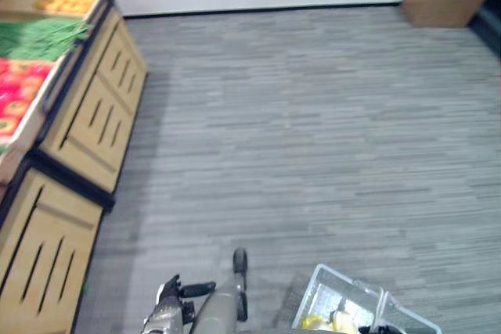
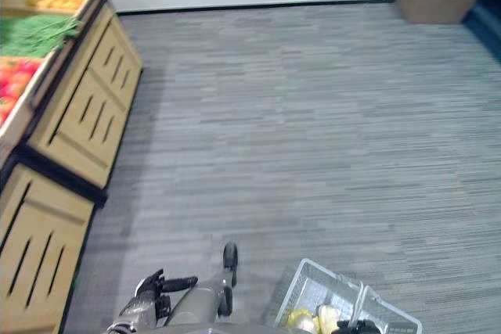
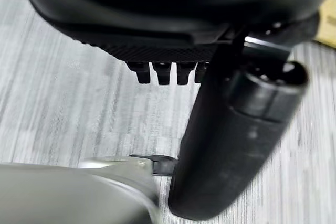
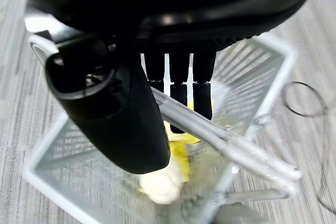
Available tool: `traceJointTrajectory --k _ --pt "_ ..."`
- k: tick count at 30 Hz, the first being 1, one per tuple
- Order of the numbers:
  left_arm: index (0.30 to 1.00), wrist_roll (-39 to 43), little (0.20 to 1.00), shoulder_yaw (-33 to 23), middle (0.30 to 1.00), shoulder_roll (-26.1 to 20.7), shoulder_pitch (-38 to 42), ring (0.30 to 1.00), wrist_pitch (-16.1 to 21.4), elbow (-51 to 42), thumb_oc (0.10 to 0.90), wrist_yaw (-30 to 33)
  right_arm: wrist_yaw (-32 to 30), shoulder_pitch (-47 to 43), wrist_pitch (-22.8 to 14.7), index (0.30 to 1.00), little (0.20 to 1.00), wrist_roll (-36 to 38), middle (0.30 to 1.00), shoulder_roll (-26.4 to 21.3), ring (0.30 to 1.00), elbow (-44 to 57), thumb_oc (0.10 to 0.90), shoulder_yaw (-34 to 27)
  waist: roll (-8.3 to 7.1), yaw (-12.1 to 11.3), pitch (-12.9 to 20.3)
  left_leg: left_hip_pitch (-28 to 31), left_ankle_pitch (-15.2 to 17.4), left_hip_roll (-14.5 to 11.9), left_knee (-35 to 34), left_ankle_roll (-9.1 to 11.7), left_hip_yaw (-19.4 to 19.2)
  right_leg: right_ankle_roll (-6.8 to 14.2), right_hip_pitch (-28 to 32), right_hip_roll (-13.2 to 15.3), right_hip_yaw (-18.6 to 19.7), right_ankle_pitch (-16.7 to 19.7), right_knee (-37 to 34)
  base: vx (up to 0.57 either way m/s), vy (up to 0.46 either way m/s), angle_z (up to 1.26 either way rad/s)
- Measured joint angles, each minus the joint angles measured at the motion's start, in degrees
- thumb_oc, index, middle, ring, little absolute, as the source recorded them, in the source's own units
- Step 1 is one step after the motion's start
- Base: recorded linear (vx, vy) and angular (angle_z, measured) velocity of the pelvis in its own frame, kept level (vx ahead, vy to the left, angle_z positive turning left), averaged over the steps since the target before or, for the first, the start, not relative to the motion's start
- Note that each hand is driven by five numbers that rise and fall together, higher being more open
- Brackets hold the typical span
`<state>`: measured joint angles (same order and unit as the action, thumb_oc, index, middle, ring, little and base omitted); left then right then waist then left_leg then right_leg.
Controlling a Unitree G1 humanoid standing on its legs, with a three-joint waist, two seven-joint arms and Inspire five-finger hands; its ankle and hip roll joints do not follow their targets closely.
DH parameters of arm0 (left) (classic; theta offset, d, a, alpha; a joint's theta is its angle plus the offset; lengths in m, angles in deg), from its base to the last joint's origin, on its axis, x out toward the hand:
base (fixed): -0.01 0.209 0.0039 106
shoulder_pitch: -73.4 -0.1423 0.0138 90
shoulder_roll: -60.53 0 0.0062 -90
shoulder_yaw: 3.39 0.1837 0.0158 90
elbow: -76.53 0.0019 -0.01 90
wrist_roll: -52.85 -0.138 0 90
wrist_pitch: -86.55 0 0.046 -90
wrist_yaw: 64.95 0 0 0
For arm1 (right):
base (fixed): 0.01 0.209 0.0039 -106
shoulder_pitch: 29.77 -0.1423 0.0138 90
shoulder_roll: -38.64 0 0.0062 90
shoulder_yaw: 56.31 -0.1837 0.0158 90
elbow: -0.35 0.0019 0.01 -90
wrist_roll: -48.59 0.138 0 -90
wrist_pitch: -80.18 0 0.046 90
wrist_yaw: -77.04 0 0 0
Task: Get the vegetables into the basket
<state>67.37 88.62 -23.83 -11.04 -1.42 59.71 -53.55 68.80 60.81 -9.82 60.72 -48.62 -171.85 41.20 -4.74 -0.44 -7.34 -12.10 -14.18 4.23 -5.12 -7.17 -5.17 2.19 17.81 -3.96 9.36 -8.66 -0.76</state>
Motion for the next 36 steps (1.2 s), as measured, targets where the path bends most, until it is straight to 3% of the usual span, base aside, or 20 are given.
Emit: traceJointTrajectory --k 1,3,4,6,8,13,17,20,21,23,24,26,27,28,29,31,32,33,34,36 --pt "1.0 0.0 1.0 0.6 1.0 -0.5 -0.2 1.0 -0.1 0.6 0.9 0.1 0.2 0.3 -0.2 0.3 0.3 0.0 0.3 1.3 0.3 -0.5 0.4 0.0 -1.39 -0.2 1.1 0.9 0.6 0.7 0.0 -0.9 0.4 0.8 -0.9 1.1 0.0 -2.1 2.7 0.2 0.148 -0.1" --pt "1.0 0.0 1.0 0.6 1.0 -0.5 -0.1 1.0 -0.5 0.9 0.9 0.2 0.4 -0.6 -0.5 0.3 0.3 -0.1 0.3 1.6 0.3 -0.1 0.4 0.3 -1.59 -0.4 2.1 1.1 1.9 1.0 0.0 -2.3 -0.4 1.9 -2.3 3.4 0.0 -3.0 2.2 0.19 0.132 -0.15" --pt "1.0 -0.1 1.0 0.8 1.0 -0.5 0.0 1.0 -0.7 0.9 0.9 0.3 0.3 -1.2 -0.7 0.3 0.3 -0.5 0.3 1.6 0.3 0.8 0.4 0.4 -1.97 -0.2 2.5 1.5 2.9 2.0 0.0 -1.8 -0.5 3.5 -2.7 5.8 -0.1 -1.8 0.3 0.15 0.114 0.04" --pt "1.0 -0.1 1.0 0.8 1.0 -0.5 0.0 1.0 -0.7 0.8 0.9 0.4 0.2 -2.2 -0.7 0.3 0.3 -0.8 0.3 1.5 0.3 1.1 0.4 0.4 -2.65 -0.2 3.0 1.9 3.9 3.5 0.0 -1.1 0.0 4.1 -3.5 8.4 0.9 -1.6 0.9 0.13 0.089 0.2" --pt "1.0 0.0 1.0 0.7 1.0 -1.0 -0.7 1.0 -0.7 0.1 0.9 0.5 0.6 -3.1 -0.9 0.3 0.3 -1.0 0.3 1.9 0.3 2.7 0.4 0.4 -3.04 -2.0 3.6 2.5 5.7 3.4 0.0 -0.4 -1.5 4.2 -4.1 8.6 1.7 -1.0 2.0 0.1 0.067 -0.27" --pt "1.0 -0.7 1.0 0.8 1.0 -2.7 -3.5 1.0 -1.0 -0.3 0.9 1.0 0.6 -3.1 -1.1 0.3 0.3 -1.0 0.3 2.3 0.3 3.1 0.4 0.1 -4.33 -2.0 4.9 2.8 7.2 3.7 0.0 -0.2 -1.4 4.4 -4.8 8.5 -0.3 -0.9 4.6 0.11 0.081 0.0" --pt "1.0 -1.2 1.0 2.1 1.0 -3.7 -4.5 1.0 -1.7 1.0 0.9 0.9 1.1 -2.7 -0.9 0.3 0.3 -1.0 0.3 2.5 0.3 2.8 0.4 0.1 -5.45 -2.0 5.5 4.3 7.9 3.1 0.0 -0.3 -1.0 5.7 -7.1 7.3 -0.5 -0.3 11.2 0.07 0.039 0.0" --pt "1.0 -1.2 1.0 2.6 1.0 -3.9 -4.7 1.0 -1.9 1.1 0.9 0.7 1.1 -2.4 -0.8 0.3 0.3 -1.0 0.3 2.5 0.3 2.7 0.4 -0.5 -5.33 -2.0 5.4 6.1 9.0 2.4 0.0 -0.6 0.3 8.1 -10.0 5.6 -1.5 1.2 20.2 0.09 0.081 0.17" --pt "1.0 -1.2 1.0 3.2 1.0 -3.9 -4.5 1.0 -1.9 1.0 0.9 0.6 1.0 -2.0 -0.7 0.3 0.3 -1.0 0.3 2.3 0.3 2.7 0.4 -0.7 -4.9 -1.8 5.1 7.2 9.5 2.2 0.0 -0.9 1.4 8.4 -12.4 4.9 -2.7 2.6 27.1 0.08 0.125 0.37" --pt "1.0 -1.2 1.0 3.5 1.0 -3.1 -4.2 1.0 -2.0 0.6 0.9 0.4 0.7 -2.0 -0.6 0.3 0.3 -0.9 0.3 2.1 0.3 3.5 0.4 -2.0 -3.29 -1.6 4.0 9.1 11.4 1.9 0.2 -2.2 3.4 6.5 -17.0 5.2 -4.7 3.4 37.4 0.16 0.15 0.26" --pt "1.0 -1.3 1.0 4.2 1.0 -2.8 -3.7 1.0 -2.0 0.4 0.9 0.4 0.4 -2.2 -1.0 0.3 0.3 -0.7 0.3 1.9 0.3 4.6 0.4 -2.3 -1.29 -1.0 2.4 10.2 11.5 0.9 0.2 -2.2 5.0 4.7 -19.8 5.9 -7.6 1.3 41.8 0.18 0.089 0.22" --pt "1.0 -1.3 1.0 5.5 1.0 -1.8 -2.4 1.0 -2.0 -0.5 0.9 0.3 0.0 -2.2 -1.0 0.3 0.3 -1.0 0.3 0.9 0.3 5.7 0.4 -2.3 1.75 -0.5 0.5 11.7 12.0 -1.3 0.1 -2.5 5.8 4.1 -23.3 6.6 -10.9 -0.3 40.7 0.24 0.004 0.26" --pt "1.0 -1.3 1.0 5.1 1.0 -1.4 -2.2 1.0 -1.9 -0.4 0.9 0.1 -0.5 -2.0 -1.4 0.3 0.3 -0.9 0.3 0.5 0.3 6.5 0.4 -2.3 3.54 0.1 -0.7 13.0 11.6 -2.4 0.1 -1.9 6.3 4.3 -25.8 7.0 -11.9 -1.1 36.7 0.27 -0.047 0.14" --pt "1.0 -1.3 1.0 5.1 1.0 -1.5 -1.9 1.0 -1.9 -0.4 0.9 0.1 -1.0 -2.0 -1.5 0.3 0.3 -0.9 0.3 0.2 0.3 6.8 0.4 -2.3 3.57 0.3 -0.9 13.6 12.6 -2.4 0.1 -1.9 6.3 4.3 -28.2 7.5 -12.0 -1.2 34.0 0.27 -0.08 0.09" --pt "1.0 -1.3 1.0 5.0 1.0 -1.5 -2.0 1.0 -1.9 0.0 0.9 0.2 -1.2 -2.2 -2.1 0.3 0.3 -0.3 0.3 0.0 0.3 7.2 0.4 -2.6 3.7 1.0 -1.1 14.3 13.3 -2.6 0.1 -1.5 6.5 4.3 -28.9 7.4 -11.9 -1.2 25.9 0.18 -0.035 0.08" --pt "1.0 -1.3 1.0 4.4 1.0 -2.1 -1.9 1.0 -2.0 1.3 0.9 0.4 -1.0 -2.1 -2.3 0.3 0.3 0.7 0.3 -0.2 0.3 8.1 0.4 -2.8 2.67 3.0 -1.7 16.0 13.2 -2.5 0.1 0.0 7.7 4.6 -29.6 6.9 -11.4 0.9 16.1 0.14 -0.024 0.46" --pt "1.0 -2.3 1.0 4.0 1.0 -2.9 -2.3 1.0 -1.9 2.4 0.9 0.4 -1.0 -1.8 -2.0 0.3 0.3 1.5 0.3 0.0 0.3 7.0 0.4 -2.7 0.58 3.3 -1.5 17.8 14.1 -1.6 0.0 1.5 8.5 4.5 -29.6 6.9 -9.8 6.2 8.6 0.02 -0.017 0.58" --pt "1.0 -2.5 1.0 4.1 1.0 -3.5 -2.8 1.0 -1.6 2.1 0.9 0.4 -1.2 -1.1 -2.0 0.3 0.3 1.5 0.3 0.3 0.3 6.7 0.4 -2.7 -0.17 2.9 -1.2 18.5 14.6 -0.9 0.1 2.1 9.0 3.7 -29.5 7.5 -10.8 9.3 7.7 0.0 -0.033 0.46" --pt "1.0 -2.8 1.0 4.3 1.0 -3.6 -4.0 1.0 -1.4 0.5 0.9 0.5 -1.3 -0.7 -2.0 0.3 0.3 1.2 0.3 0.4 0.3 6.4 0.4 -2.5 -2.01 2.5 -0.6 20.5 15.8 -0.3 0.1 3.3 9.3 0.7 -28.4 7.7 -11.1 15.3 6.9 0.02 -0.054 0.14" --pt "1.0 -2.8 1.0 4.2 1.0 -2.8 -4.8 1.0 -1.6 0.3 0.9 0.0 -0.9 -1.1 -2.3 0.3 0.3 0.5 0.3 -0.2 0.3 7.1 0.4 -1.9 -1.16 2.4 -0.2 20.0 16.8 -1.5 1.5 5.7 6.5 0.1 -25.6 6.6 -11.4 17.0 2.3 0.03 -0.059 0.05"
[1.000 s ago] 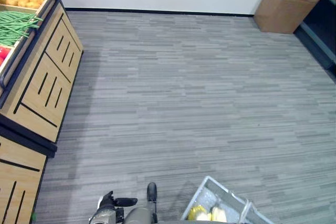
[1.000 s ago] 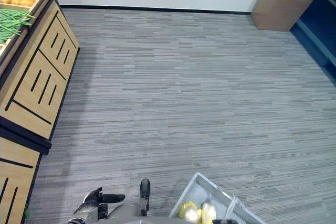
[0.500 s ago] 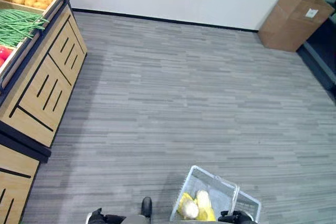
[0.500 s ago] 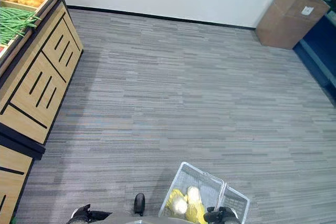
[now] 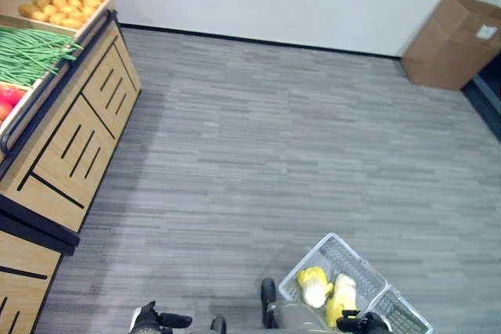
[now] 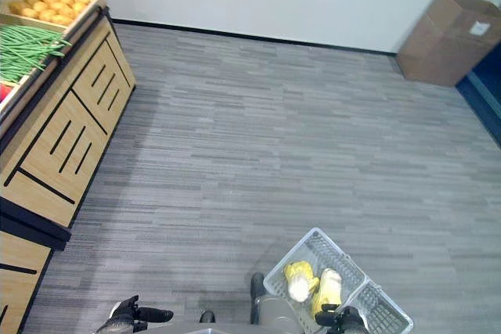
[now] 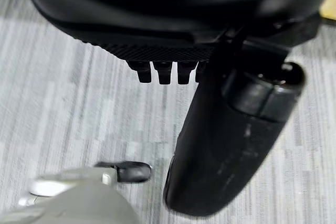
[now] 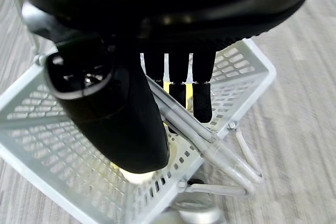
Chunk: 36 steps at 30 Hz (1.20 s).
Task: Get the vegetables into the basket
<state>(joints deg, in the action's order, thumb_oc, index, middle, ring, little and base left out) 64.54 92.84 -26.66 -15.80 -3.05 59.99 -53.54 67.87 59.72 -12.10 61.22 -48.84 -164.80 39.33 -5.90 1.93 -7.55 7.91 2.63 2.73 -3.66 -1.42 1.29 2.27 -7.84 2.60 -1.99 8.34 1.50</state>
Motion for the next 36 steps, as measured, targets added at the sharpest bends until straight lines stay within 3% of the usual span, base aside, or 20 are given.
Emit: traceJointTrajectory --k 3,6,17,23,31,36 --pt "1.0 -0.5 1.0 -0.1 1.0 0.5 0.1 1.0 -0.1 0.1 0.9 -0.1 0.6 -0.1 0.5 0.3 0.3 -1.0 0.3 0.4 0.3 0.0 0.4 0.2 0.92 -1.1 0.4 0.3 1.0 -1.8 -0.2 0.4 -1.4 -1.2 3.2 -2.0 -0.4 2.4 -6.1 0.04 -0.049 0.01" --pt "1.0 -0.6 1.0 -0.1 1.0 0.9 0.1 1.0 -0.1 0.1 0.9 -0.2 1.0 -0.1 1.1 0.3 0.3 -1.0 0.3 0.6 0.3 -0.2 0.4 0.2 1.65 -1.2 0.6 1.2 1.4 -3.1 -0.5 1.0 -1.6 -2.0 4.3 -3.2 -0.7 2.0 -6.6 0.02 -0.059 -0.01" --pt "1.0 -0.6 1.0 -0.1 1.0 1.1 -1.1 1.0 -0.2 0.0 0.9 -0.2 0.7 1.4 2.1 0.3 0.3 -1.0 0.3 0.6 0.3 -2.0 0.4 -0.1 2.39 -1.1 2.0 1.5 1.1 -3.6 -0.3 1.1 -1.6 -2.1 4.9 -3.4 -1.2 1.2 -6.8 0.0 -0.046 0.01" --pt "1.0 -0.6 1.0 0.0 1.0 1.7 -1.3 1.0 -0.3 0.5 0.9 -0.2 0.4 1.5 2.3 0.3 0.3 -0.9 0.3 0.0 0.3 -2.6 0.4 -0.2 3.82 -1.1 3.2 1.5 1.1 -3.6 -0.3 1.2 -1.5 -2.2 5.0 -3.6 -1.2 1.5 -6.7 0.0 -0.012 0.0" --pt "1.0 -0.5 1.0 0.0 1.0 1.8 -1.5 1.0 -0.2 0.6 0.9 -0.2 0.3 1.5 2.3 0.3 0.3 -0.9 0.3 -0.2 0.3 -3.2 0.4 -0.1 4.09 -1.4 3.4 0.7 0.8 -4.0 -0.2 1.7 1.1 -2.6 5.1 -3.5 -3.5 1.2 -6.6 0.01 -0.044 0.16" --pt "1.0 -0.3 1.0 -0.1 1.0 2.1 -1.8 1.0 0.2 0.6 0.9 -0.2 0.3 1.6 2.5 0.3 0.3 -1.0 0.3 -0.6 0.3 -2.9 0.4 0.2 4.49 -3.4 3.3 0.0 0.7 -4.7 -0.1 2.0 4.7 -3.1 6.1 -3.5 -6.9 0.4 -6.5 0.0 -0.063 0.36"
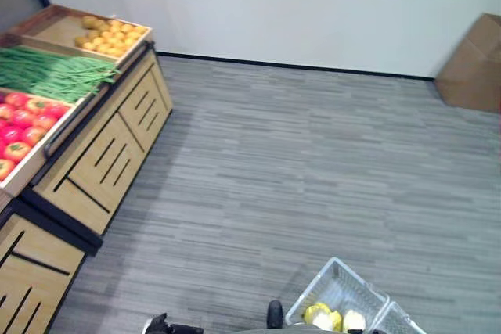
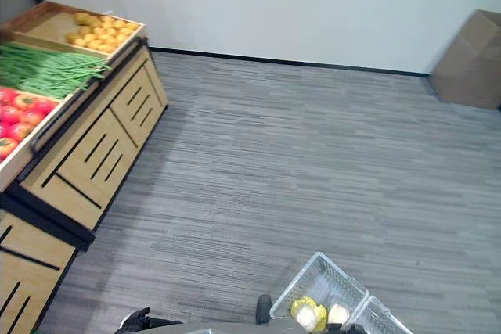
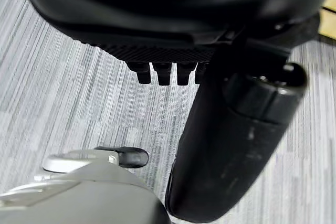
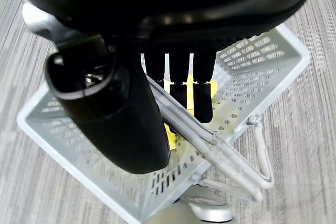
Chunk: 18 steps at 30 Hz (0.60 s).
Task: Get the vegetables into the basket
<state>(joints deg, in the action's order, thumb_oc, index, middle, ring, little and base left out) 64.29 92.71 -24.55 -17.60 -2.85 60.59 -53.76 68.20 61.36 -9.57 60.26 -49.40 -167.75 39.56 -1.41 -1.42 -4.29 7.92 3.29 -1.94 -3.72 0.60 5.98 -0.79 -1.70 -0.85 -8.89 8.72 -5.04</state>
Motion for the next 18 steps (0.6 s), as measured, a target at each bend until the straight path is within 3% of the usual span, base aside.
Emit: traceJointTrajectory --k 3,8,11,12,13,15,16,17,18 --pt "1.0 0.5 1.0 0.0 1.0 0.1 0.4 1.0 0.4 -0.1 0.9 0.0 -0.1 0.1 0.1 0.3 0.3 0.0 0.3 -0.2 0.3 0.2 0.4 0.2 0.07 -0.7 -0.1 -1.3 -0.4 -0.1 0.2 0.5 2.8 -0.2 0.0 0.3 -2.8 -0.5 0.0 -0.03 -0.056 0.58" --pt "1.0 1.0 1.0 -0.1 1.0 0.5 2.6 1.0 1.0 -0.3 0.9 0.0 -0.1 -0.4 0.1 0.3 0.3 -0.6 0.3 -1.7 0.3 0.9 0.4 2.0 0.64 -3.2 -2.5 -4.4 -1.5 0.2 2.9 2.4 11.0 -0.1 1.6 1.4 -11.1 -2.0 -0.3 -0.03 -0.063 0.84" --pt "1.0 1.2 1.0 0.0 1.0 0.7 2.4 1.0 1.1 -0.2 0.9 0.0 -0.1 -1.7 0.0 0.3 0.3 -1.1 0.3 -2.3 0.3 1.0 0.4 2.4 1.42 -5.8 -3.0 -6.5 -2.2 0.7 3.5 3.2 14.2 0.4 1.8 1.5 -14.3 -2.4 0.0 -0.03 -0.031 0.66" --pt "1.0 1.3 1.0 -0.1 1.0 0.7 2.7 1.0 1.1 -0.1 0.9 0.0 -0.2 -1.3 0.0 0.3 0.3 -1.2 0.3 -2.4 0.3 0.9 0.4 2.4 1.32 -5.7 -3.1 -6.8 -2.2 0.7 3.6 3.3 15.2 0.4 1.8 1.8 -15.3 -2.7 0.0 -0.02 -0.028 1.07" --pt "1.0 2.1 1.0 -0.4 1.0 0.8 2.4 1.0 0.8 -0.1 0.9 0.0 -0.3 -1.7 0.0 0.3 0.3 -1.9 0.3 -3.0 0.3 1.0 0.4 2.3 1.34 -6.1 -3.8 -8.2 -2.9 0.3 3.7 4.1 14.9 -0.3 2.2 2.1 -18.7 -3.5 -0.3 -0.1 0.028 1.18" --pt "1.0 2.2 1.0 -0.9 1.0 0.8 0.9 1.0 0.6 0.1 0.9 0.0 -0.2 -2.7 -0.4 0.3 0.3 -1.9 0.3 -3.9 0.3 0.9 0.4 2.2 2.83 -7.7 -4.0 -9.6 -4.0 -0.1 3.9 3.4 14.8 0.8 3.0 2.0 -20.4 -3.3 0.3 -0.17 0.092 1.04" --pt "1.0 2.1 1.0 -1.0 1.0 1.1 1.2 1.0 0.9 0.0 0.9 0.0 -0.3 -2.1 -0.5 0.3 0.3 -1.9 0.3 -4.6 0.3 0.7 0.4 2.2 2.13 -7.6 -4.4 -11.0 -2.5 -0.4 4.3 4.3 13.3 0.8 3.0 2.7 -22.9 -3.3 0.2 -0.12 0.071 1.74" --pt "1.0 2.4 1.0 -2.0 1.0 0.3 2.2 1.0 1.4 -0.7 0.9 0.3 -0.1 -2.2 -0.3 0.3 0.3 -1.9 0.3 -5.8 0.3 0.2 0.4 1.2 1.34 -6.6 -5.2 -15.3 -0.7 -4.6 6.5 4.9 -6.0 0.5 2.9 5.8 -30.0 -3.9 0.1 -0.12 0.033 2.07" --pt "1.0 2.3 1.0 -1.9 1.0 -0.4 2.9 1.0 1.4 -0.9 0.9 0.5 -0.5 -2.3 -0.1 0.3 0.3 -2.0 0.3 -6.8 0.3 -0.3 0.4 1.0 1.06 -5.9 -5.5 -16.4 -2.4 -5.6 6.7 5.0 -11.8 0.6 3.0 6.9 -30.7 -4.8 0.0 -0.07 -0.02 2.02"
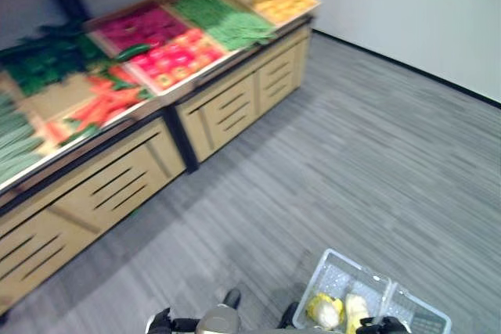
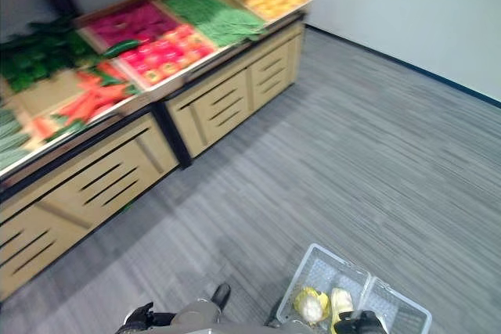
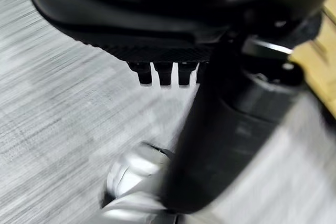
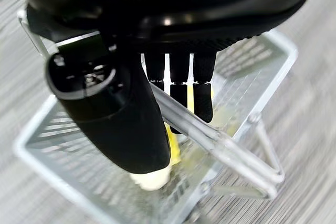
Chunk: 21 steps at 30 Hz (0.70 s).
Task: Get the vegetables into the basket
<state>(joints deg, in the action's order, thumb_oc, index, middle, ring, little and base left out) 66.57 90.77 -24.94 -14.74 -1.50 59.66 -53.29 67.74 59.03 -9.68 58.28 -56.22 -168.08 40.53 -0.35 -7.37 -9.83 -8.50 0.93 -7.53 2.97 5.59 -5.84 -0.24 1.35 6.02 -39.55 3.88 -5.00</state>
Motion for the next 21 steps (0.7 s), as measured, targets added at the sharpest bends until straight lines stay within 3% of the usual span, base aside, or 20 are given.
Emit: traceJointTrajectory --k 2,3,4,5,6,8,11,14,17,21 --pt "1.0 0.1 1.0 -0.3 1.0 -0.7 -1.1 1.0 -0.5 0.5 0.9 0.3 0.1 -0.6 0.2 0.3 0.3 -0.6 0.3 -2.1 0.3 -0.1 0.4 -0.4 0.02 0.1 0.0 0.9 -1.6 -1.1 -0.8 -0.3 -6.8 0.2 0.6 1.3 -0.7 -0.2 -0.3 -0.03 -0.005 0.93" --pt "1.0 0.2 1.0 -0.7 1.0 -0.8 -0.9 1.0 -1.0 1.9 0.9 0.4 0.0 -0.4 -0.1 0.3 0.3 -0.8 0.3 -2.8 0.3 0.1 0.4 -0.5 -0.03 1.1 -0.1 1.6 -1.7 -2.7 0.3 -0.2 -15.3 0.8 2.0 2.2 -3.7 -0.3 -0.4 -0.03 0.045 1.13" --pt "1.0 0.2 1.0 -1.6 1.0 -0.6 -0.9 1.0 -1.3 2.7 0.9 0.6 -0.4 -0.3 -0.5 0.3 0.3 -0.8 0.3 -3.1 0.3 0.2 0.4 -1.5 -0.04 2.3 -0.1 2.9 -2.2 -3.6 0.7 -0.2 -20.9 1.6 3.3 2.5 -5.4 -0.8 -0.3 -0.01 0.051 1.18" --pt "1.0 0.4 1.0 -1.6 1.0 -0.5 -1.1 1.0 -1.3 2.6 0.9 0.6 -0.8 -0.1 -0.4 0.3 0.3 -0.8 0.3 -3.3 0.3 0.4 0.4 -2.0 0.04 2.2 0.0 4.1 -2.8 -3.7 0.4 -0.3 -21.5 2.1 3.5 2.7 -4.8 -1.1 0.4 0.04 0.087 0.86" --pt "1.0 0.8 1.0 -1.7 1.0 0.4 -1.9 1.0 -1.3 2.3 0.9 0.5 -1.0 -0.4 -0.6 0.3 0.3 -0.8 0.3 -3.9 0.3 0.3 0.4 -2.4 1.31 1.0 0.6 6.0 -4.1 -4.3 0.1 -1.7 -21.6 3.6 3.2 2.9 -4.4 -2.0 4.0 0.09 0.095 0.54" --pt "1.0 0.9 1.0 -1.7 1.0 -0.1 -1.9 1.0 -1.4 2.0 0.9 0.6 -1.1 0.1 -0.7 0.3 0.3 -0.7 0.3 -2.3 0.3 0.0 0.4 -3.5 -0.83 1.2 0.5 5.9 -2.9 -2.3 0.4 -3.4 -19.9 5.4 2.9 5.2 -1.4 -4.4 8.5 0.15 0.12 0.7" --pt "1.0 0.9 1.0 -1.9 1.0 -1.8 -2.6 1.0 -1.6 2.0 0.9 0.2 -0.9 0.1 0.2 0.3 0.3 -0.3 0.3 0.3 0.3 -1.8 0.4 -4.3 -4.0 0.4 2.4 5.7 -0.8 0.7 2.1 -4.0 -18.1 6.6 2.9 9.5 -1.5 -5.6 13.5 0.17 0.129 0.51" --pt "1.0 0.8 1.0 -2.9 1.0 -1.9 -2.5 1.0 -1.8 1.5 0.9 0.0 -0.7 -0.7 0.3 0.3 0.3 -0.3 0.3 1.4 0.3 -1.7 0.4 -5.0 -4.44 0.3 2.7 6.3 -0.5 2.6 2.2 -5.2 -17.6 7.4 3.7 11.3 -1.5 -5.2 14.4 0.11 0.093 0.2" --pt "1.0 0.8 1.0 -2.8 1.0 -2.8 -1.7 1.0 -1.7 0.7 0.9 0.0 -0.4 -0.9 0.4 0.3 0.3 -0.1 0.3 2.6 0.3 -1.6 0.4 -5.5 -4.55 0.1 2.7 7.0 -0.5 3.0 2.3 -5.5 -17.2 7.3 4.3 12.0 -2.4 -5.2 14.9 0.09 0.068 0.21" --pt "1.0 0.7 1.0 -4.1 1.0 -3.6 -0.4 1.0 -1.5 0.8 0.9 -0.3 -0.3 -1.8 0.3 0.3 0.3 -0.1 0.3 3.3 0.3 -1.4 0.4 -5.9 -5.98 -0.5 2.3 7.5 0.8 3.0 3.0 -5.1 -17.0 7.4 6.0 10.9 -1.8 -5.2 13.0 0.15 0.089 0.0"
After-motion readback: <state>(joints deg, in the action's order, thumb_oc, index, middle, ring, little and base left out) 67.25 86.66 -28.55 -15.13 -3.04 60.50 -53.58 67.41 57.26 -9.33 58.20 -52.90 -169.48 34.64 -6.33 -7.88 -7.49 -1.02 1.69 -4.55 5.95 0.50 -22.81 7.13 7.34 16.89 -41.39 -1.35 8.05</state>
